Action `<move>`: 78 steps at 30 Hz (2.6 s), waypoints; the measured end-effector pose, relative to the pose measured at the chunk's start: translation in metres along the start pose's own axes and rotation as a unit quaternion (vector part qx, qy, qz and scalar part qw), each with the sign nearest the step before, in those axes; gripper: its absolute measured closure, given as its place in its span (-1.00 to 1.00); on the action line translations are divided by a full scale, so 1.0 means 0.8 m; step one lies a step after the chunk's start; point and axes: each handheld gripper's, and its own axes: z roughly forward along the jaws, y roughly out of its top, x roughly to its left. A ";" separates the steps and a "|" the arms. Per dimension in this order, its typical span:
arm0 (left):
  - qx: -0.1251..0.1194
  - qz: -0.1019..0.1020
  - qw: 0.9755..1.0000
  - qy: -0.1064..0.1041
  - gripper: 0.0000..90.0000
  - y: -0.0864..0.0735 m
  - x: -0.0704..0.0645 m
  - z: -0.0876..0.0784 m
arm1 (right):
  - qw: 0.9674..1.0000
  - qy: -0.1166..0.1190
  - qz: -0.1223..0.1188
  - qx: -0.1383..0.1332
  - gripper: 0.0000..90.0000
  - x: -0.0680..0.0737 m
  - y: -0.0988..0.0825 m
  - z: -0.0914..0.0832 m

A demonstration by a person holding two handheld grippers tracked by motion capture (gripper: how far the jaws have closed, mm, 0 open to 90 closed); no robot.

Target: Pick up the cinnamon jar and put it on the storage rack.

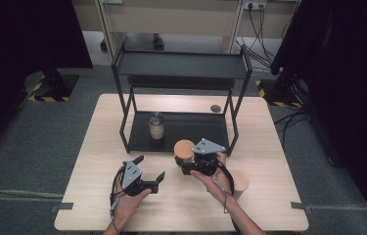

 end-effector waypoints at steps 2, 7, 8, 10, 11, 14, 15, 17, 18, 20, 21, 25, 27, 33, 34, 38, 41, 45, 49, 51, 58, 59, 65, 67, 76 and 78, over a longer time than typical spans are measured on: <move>0.001 -0.001 1.000 0.000 -0.99 0.000 0.000 0.000 | 1.000 -0.002 -0.002 0.002 -0.43 -0.001 0.005 0.003; 0.001 0.000 1.000 -0.003 -0.99 0.000 0.001 0.000 | 1.000 -0.008 -0.003 0.006 -0.43 -0.006 0.014 0.012; 0.001 0.000 1.000 -0.003 -0.99 0.000 0.001 0.000 | 1.000 -0.009 -0.004 0.007 -0.43 -0.006 0.015 0.014; 0.001 -0.001 1.000 -0.002 -0.99 0.000 0.001 0.000 | 1.000 -0.012 -0.006 0.008 -0.43 -0.007 0.017 0.016; 0.001 -0.001 1.000 -0.002 -0.99 0.000 0.001 0.000 | 1.000 -0.012 -0.006 0.010 -0.43 -0.008 0.019 0.017; 0.001 -0.001 1.000 -0.002 -0.99 0.000 0.001 0.000 | 1.000 -0.016 -0.006 0.010 -0.43 -0.011 0.022 0.021; 0.001 -0.001 1.000 -0.003 -0.99 0.000 0.001 0.001 | 1.000 -0.017 -0.006 0.009 -0.43 -0.012 0.023 0.022; 0.002 -0.001 1.000 -0.003 -0.99 0.000 0.001 0.001 | 1.000 -0.019 -0.006 0.010 -0.43 -0.013 0.027 0.024; 0.002 0.000 1.000 -0.003 -0.99 0.000 0.001 0.001 | 1.000 -0.020 -0.005 0.010 -0.43 -0.014 0.028 0.026; 0.001 0.000 1.000 -0.003 -0.99 0.000 0.001 0.001 | 1.000 -0.022 -0.004 0.010 -0.43 -0.015 0.031 0.028; 0.001 0.000 1.000 -0.002 -0.99 0.000 0.001 0.000 | 1.000 -0.023 -0.004 0.010 -0.43 -0.016 0.032 0.030; 0.001 0.000 1.000 -0.002 -0.98 0.000 0.001 0.000 | 1.000 -0.024 0.000 0.007 -0.43 -0.017 0.035 0.034; 0.000 0.000 1.000 -0.003 -0.99 0.000 0.001 0.000 | 1.000 -0.025 -0.001 0.008 -0.43 -0.018 0.036 0.036; 0.002 0.000 1.000 -0.002 -0.98 0.000 0.002 0.001 | 1.000 -0.027 0.002 0.009 -0.43 -0.021 0.037 0.041; 0.002 0.000 1.000 -0.002 -0.98 0.000 0.002 0.001 | 1.000 -0.028 0.003 0.010 -0.43 -0.021 0.038 0.043; 0.001 0.001 1.000 -0.002 -0.98 0.000 0.002 0.000 | 1.000 -0.028 0.009 0.009 -0.43 -0.025 0.039 0.048; 0.001 0.001 1.000 -0.002 -0.98 0.000 0.002 0.000 | 0.999 -0.029 0.010 0.010 -0.43 -0.027 0.042 0.052; 0.001 0.001 1.000 -0.002 -0.98 0.000 0.002 0.000 | 0.999 -0.030 0.009 0.010 -0.43 -0.031 0.044 0.058; 0.001 0.001 1.000 -0.001 -0.98 0.000 0.002 0.000 | 0.999 -0.034 0.007 0.011 -0.43 -0.036 0.048 0.064; 0.001 0.001 1.000 -0.002 -0.98 0.000 0.002 0.000 | 0.999 -0.035 0.010 0.010 -0.43 -0.038 0.049 0.067; 0.001 0.001 1.000 -0.003 -0.98 0.000 0.002 0.000 | 0.999 -0.041 0.013 0.015 -0.43 -0.047 0.055 0.079; 0.001 0.001 1.000 -0.003 -0.98 0.000 0.003 0.000 | 0.999 -0.042 0.015 0.016 -0.43 -0.048 0.056 0.081; 0.000 0.000 1.000 -0.002 -0.98 0.000 0.003 0.000 | 0.999 -0.045 0.020 0.016 -0.43 -0.051 0.060 0.093; -0.001 0.000 1.000 -0.003 -0.98 0.001 0.003 -0.001 | 0.998 -0.047 0.022 0.017 -0.43 -0.051 0.061 0.097; -0.002 0.000 1.000 -0.004 -0.98 0.001 0.004 -0.001 | 0.998 -0.056 0.034 0.019 -0.43 -0.057 0.060 0.115; -0.002 0.000 1.000 -0.004 -0.98 0.000 0.004 -0.001 | 0.997 -0.058 0.040 0.020 -0.43 -0.059 0.058 0.118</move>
